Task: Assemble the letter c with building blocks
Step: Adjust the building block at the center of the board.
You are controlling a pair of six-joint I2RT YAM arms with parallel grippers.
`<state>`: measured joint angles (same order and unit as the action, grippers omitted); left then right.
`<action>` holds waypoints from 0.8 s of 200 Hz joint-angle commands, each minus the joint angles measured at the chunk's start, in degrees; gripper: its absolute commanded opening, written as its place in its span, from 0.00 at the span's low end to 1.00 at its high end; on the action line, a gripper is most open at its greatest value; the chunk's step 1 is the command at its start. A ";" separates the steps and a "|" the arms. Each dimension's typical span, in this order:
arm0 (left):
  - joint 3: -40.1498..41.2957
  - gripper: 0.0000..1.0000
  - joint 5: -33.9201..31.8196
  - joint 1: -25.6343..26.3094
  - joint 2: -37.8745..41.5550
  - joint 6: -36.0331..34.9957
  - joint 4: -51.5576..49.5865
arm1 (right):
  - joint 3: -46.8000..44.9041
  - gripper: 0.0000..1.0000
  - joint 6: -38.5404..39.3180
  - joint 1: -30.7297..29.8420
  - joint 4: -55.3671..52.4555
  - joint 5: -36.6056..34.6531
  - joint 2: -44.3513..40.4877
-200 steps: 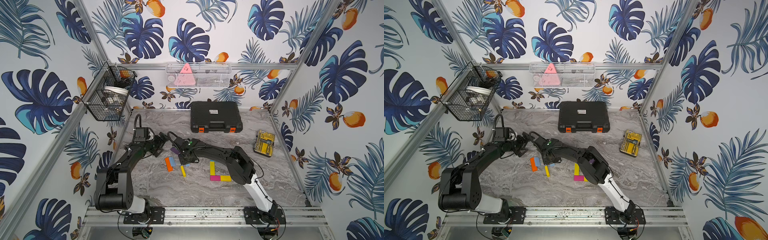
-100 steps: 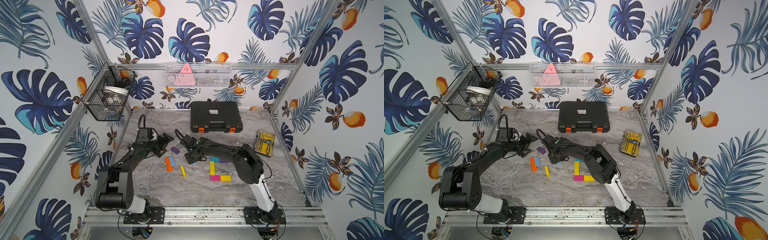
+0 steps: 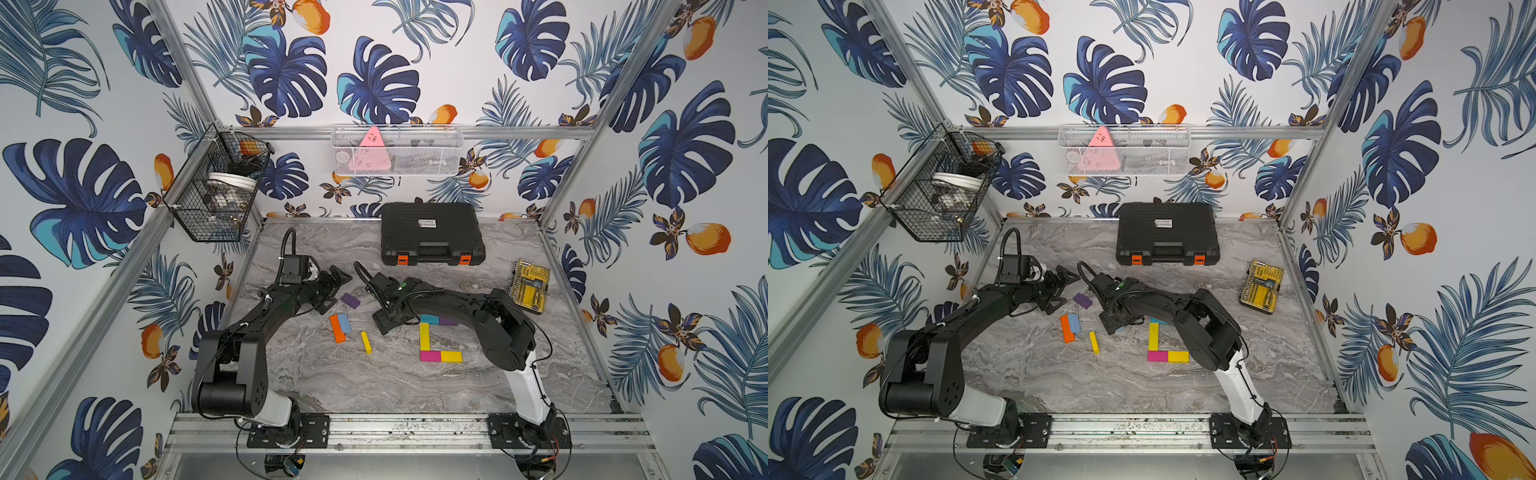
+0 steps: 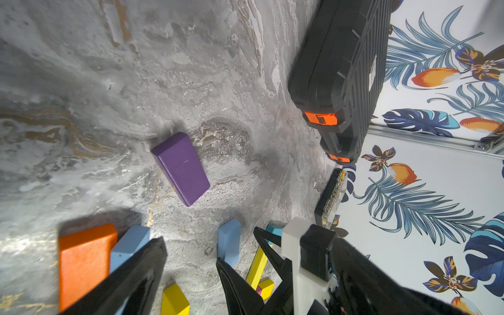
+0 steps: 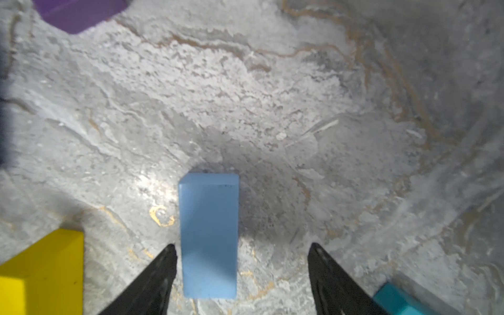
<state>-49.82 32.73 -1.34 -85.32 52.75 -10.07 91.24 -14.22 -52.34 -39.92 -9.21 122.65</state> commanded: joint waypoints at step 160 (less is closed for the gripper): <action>-3.40 0.99 -1.72 1.46 -2.12 -2.02 -2.46 | -2.78 0.72 -9.94 0.61 1.55 10.74 -9.22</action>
<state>-51.79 31.88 1.08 -87.09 52.47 -10.74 88.38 -20.45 -49.76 -39.90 -5.43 113.71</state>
